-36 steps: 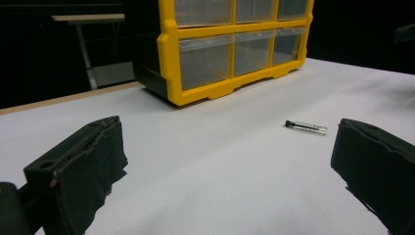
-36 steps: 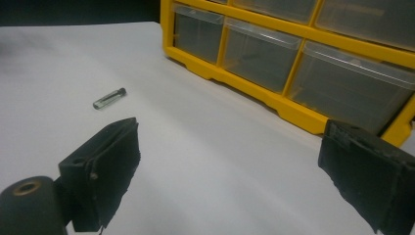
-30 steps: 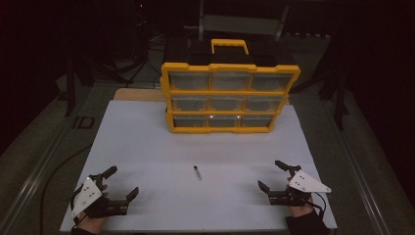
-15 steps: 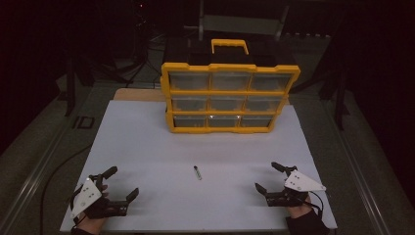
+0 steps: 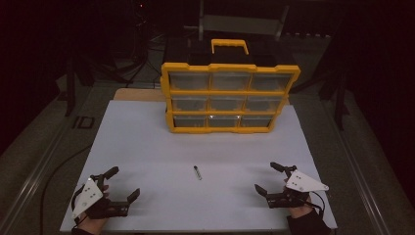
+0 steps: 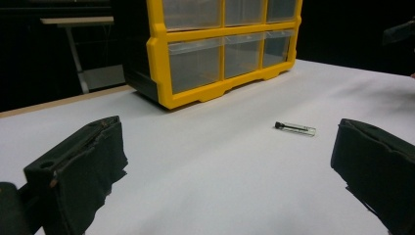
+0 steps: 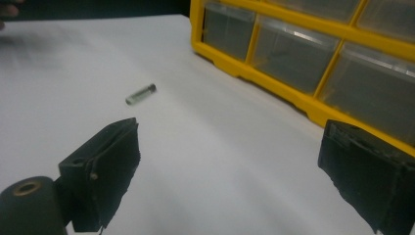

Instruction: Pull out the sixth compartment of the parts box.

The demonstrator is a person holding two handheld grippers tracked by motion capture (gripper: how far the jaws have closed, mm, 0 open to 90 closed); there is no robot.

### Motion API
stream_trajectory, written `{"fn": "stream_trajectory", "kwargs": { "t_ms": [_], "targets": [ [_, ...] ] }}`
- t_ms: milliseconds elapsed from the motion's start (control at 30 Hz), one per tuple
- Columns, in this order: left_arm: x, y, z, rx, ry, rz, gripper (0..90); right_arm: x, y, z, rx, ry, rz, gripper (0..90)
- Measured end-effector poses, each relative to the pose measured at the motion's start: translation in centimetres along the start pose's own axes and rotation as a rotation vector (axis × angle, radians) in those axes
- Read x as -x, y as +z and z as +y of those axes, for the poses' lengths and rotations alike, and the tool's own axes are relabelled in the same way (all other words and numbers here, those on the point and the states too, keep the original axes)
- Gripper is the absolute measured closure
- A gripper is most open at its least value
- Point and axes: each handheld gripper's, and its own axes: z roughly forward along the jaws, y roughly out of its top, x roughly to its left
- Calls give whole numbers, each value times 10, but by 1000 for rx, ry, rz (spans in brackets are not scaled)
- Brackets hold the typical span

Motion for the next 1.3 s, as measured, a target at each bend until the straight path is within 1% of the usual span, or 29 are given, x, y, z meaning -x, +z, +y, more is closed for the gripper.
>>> {"fn": "stream_trajectory", "kwargs": {
  "t_ms": [100,133,167,200,233,300,333,367,400,467,533,667,700,733,767,800,900,967,1000,1100,1133,1167,1200,1300],
  "targets": [
    [0,0,1,2,2,-2,3,-3,-1,5,-6,-29,-20,84],
    [1,0,1,3,2,0,3,-3,-2,7,-14,-20,-8,84],
    [1,0,1,6,-1,0,3,-4,-3,9,-7,-17,-7,84],
    [1,0,1,7,-2,-1,3,-4,-4,12,-11,-10,3,83],
    [1,0,1,6,-1,-1,3,-5,-5,15,-18,-20,9,83],
    [1,0,1,5,1,-3,3,-6,-8,19,-14,-41,-20,83],
    [1,0,1,5,1,-3,3,-6,-8,19,-14,-41,-20,83],
    [1,0,1,6,4,-3,3,-5,-9,21,-11,-40,-11,83],
    [2,0,1,7,5,-3,3,-6,-12,26,-11,-48,9,83],
    [2,0,1,7,7,-4,3,-6,-14,32,-24,-75,15,80],
    [2,0,1,5,8,-4,3,-6,-15,35,-23,-83,15,74],
    [2,0,2,6,9,-2,3,-1,-22,54,5,-111,11,74],
    [2,0,2,6,9,-2,3,-1,-23,58,12,-125,4,74],
    [2,0,2,6,9,-2,3,-1,-23,58,12,-125,4,74],
    [2,0,2,5,9,-3,3,0,-25,63,16,-138,0,74],
    [2,0,2,5,10,-3,3,3,-26,72,26,-158,-2,74],
    [2,0,2,7,10,-3,3,6,-28,83,34,-183,-4,74],
    [2,0,2,7,10,-2,3,7,-28,86,39,-192,-4,73],
    [2,0,2,7,9,-3,3,8,-30,94,52,-213,-11,73],
    [2,0,2,7,9,-4,3,11,-31,104,73,-235,-27,74],
    [2,0,2,7,9,-4,3,11,-31,104,73,-235,-27,74],
    [2,0,2,7,10,-4,3,11,-31,107,76,-243,-32,74],
    [2,0,2,7,10,-4,3,12,-31,112,79,-261,-34,74],
    [2,0,2,7,11,-3,3,15,-30,119,86,-276,-42,74]
  ]
}}
